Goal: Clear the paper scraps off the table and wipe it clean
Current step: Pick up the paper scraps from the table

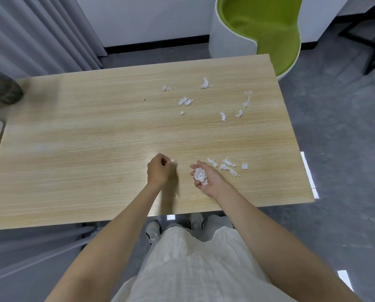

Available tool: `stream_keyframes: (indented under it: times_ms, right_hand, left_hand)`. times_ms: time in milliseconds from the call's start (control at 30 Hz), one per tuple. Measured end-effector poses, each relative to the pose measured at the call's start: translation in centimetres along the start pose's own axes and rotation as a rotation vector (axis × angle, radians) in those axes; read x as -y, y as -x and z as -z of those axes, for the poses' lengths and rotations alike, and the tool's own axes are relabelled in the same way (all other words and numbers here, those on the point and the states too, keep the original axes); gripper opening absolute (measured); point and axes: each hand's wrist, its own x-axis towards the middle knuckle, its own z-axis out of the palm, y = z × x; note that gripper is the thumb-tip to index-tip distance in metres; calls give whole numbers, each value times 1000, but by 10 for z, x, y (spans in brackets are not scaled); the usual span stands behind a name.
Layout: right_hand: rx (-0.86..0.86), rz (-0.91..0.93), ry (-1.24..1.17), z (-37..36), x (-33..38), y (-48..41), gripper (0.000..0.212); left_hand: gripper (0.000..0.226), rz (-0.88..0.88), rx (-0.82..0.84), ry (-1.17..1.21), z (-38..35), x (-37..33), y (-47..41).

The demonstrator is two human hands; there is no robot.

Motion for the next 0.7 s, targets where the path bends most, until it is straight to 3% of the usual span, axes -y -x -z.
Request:
stream_keyframes:
  times_ms: [100, 200, 533, 700]
  right_hand:
    - [17, 3, -21, -5, 5, 0, 31]
    - [59, -11, -48, -15, 8, 2, 29]
    - [226, -81, 8, -47, 15, -2, 31]
    - [158, -55, 58, -64, 27, -14, 17]
  left_hand:
    - [11, -28, 39, 232, 15, -25, 16]
    - [15, -119, 178, 286, 20, -41, 34]
    - [12, -293, 268, -173, 24, -36, 25]
    - [15, -203, 257, 122, 49, -49, -7]
